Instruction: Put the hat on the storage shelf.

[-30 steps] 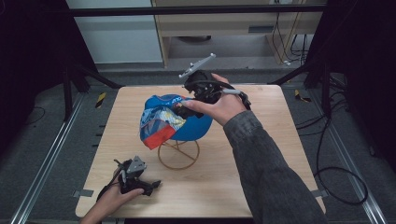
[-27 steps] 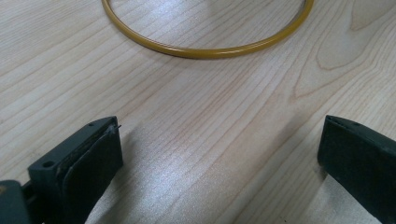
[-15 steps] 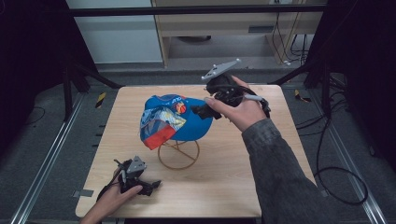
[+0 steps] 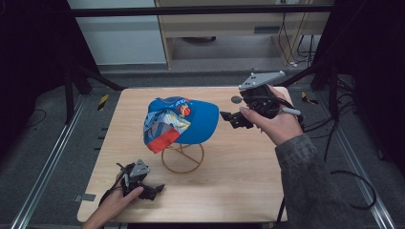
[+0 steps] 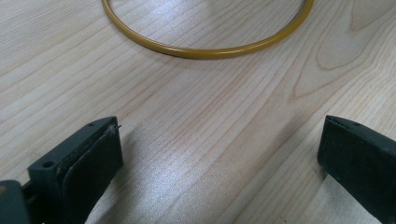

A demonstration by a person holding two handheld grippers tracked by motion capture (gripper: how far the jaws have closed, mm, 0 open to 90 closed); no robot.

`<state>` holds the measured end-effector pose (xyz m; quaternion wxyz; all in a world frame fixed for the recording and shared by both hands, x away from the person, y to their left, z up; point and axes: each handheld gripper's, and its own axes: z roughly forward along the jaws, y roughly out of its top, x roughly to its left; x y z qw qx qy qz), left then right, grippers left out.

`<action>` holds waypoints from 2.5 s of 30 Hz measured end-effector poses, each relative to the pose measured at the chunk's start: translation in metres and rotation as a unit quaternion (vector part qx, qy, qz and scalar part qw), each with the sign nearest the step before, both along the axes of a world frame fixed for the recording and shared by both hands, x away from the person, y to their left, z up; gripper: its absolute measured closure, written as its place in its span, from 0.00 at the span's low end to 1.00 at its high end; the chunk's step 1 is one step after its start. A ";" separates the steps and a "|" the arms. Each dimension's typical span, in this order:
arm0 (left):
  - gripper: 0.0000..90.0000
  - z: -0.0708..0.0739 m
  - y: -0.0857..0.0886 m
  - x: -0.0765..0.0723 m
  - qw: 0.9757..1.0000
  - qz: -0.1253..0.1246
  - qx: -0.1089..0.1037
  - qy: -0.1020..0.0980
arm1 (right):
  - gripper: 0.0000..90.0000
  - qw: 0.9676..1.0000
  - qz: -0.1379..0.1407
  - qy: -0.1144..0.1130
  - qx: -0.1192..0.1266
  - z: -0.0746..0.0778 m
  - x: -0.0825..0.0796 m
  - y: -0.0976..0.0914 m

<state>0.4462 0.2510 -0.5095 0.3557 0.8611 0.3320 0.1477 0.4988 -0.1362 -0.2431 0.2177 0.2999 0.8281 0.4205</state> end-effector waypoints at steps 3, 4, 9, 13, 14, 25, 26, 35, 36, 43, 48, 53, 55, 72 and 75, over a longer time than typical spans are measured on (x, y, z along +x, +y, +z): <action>0.00 0.000 0.000 0.000 1.000 0.000 -0.001 -0.001 | 0.12 1.000 -0.007 0.000 0.002 -0.008 -0.001 -0.009; 0.00 0.000 0.000 0.000 1.000 0.000 -0.001 -0.001 | 0.12 1.000 -0.007 0.000 0.002 -0.008 -0.001 -0.009; 0.00 0.000 0.000 0.000 1.000 0.000 0.000 -0.001 | 0.12 1.000 -0.023 0.003 -0.006 -0.022 -0.001 -0.024; 0.00 0.000 0.000 0.000 1.000 -0.001 0.002 -0.001 | 0.12 0.999 -0.032 0.000 -0.007 -0.033 -0.003 -0.033; 0.00 0.000 0.000 0.000 1.000 -0.001 0.001 0.000 | 0.12 0.999 -0.036 0.001 -0.008 -0.036 -0.003 -0.035; 0.00 0.000 0.000 0.000 1.000 -0.001 0.001 0.000 | 0.14 0.997 -0.069 0.015 -0.007 -0.083 -0.004 -0.060; 0.00 0.000 0.000 0.000 1.000 -0.001 0.001 0.000 | 0.14 0.997 -0.069 0.015 -0.007 -0.083 -0.004 -0.060; 0.00 0.000 0.000 0.000 1.000 -0.001 0.002 0.000 | 0.14 0.994 -0.099 0.040 0.000 -0.128 0.002 -0.073; 0.00 0.000 0.000 0.000 1.000 -0.001 0.001 0.000 | 0.14 0.994 -0.102 0.044 0.000 -0.132 0.002 -0.074; 0.00 0.000 0.000 0.000 1.000 -0.001 0.002 0.000 | 0.14 0.993 -0.106 0.047 0.001 -0.153 0.002 -0.075; 0.00 0.000 0.000 0.000 1.000 -0.001 0.002 0.000 | 0.14 0.992 -0.112 0.065 0.000 -0.177 0.001 -0.074; 0.00 0.000 0.000 0.000 1.000 -0.001 0.002 0.000 | 0.14 0.990 -0.117 0.077 0.007 -0.196 0.002 -0.073; 0.00 0.000 0.000 0.000 1.000 -0.001 0.001 0.000 | 0.14 0.988 -0.122 0.091 0.012 -0.212 0.004 -0.072; 0.00 0.000 0.000 0.000 1.000 -0.001 0.001 0.000 | 0.10 0.981 -0.165 0.101 -0.012 -0.266 -0.001 -0.063; 0.00 0.000 0.000 0.000 1.000 -0.001 0.002 0.000 | 0.08 0.980 -0.173 0.093 -0.007 -0.269 -0.003 -0.063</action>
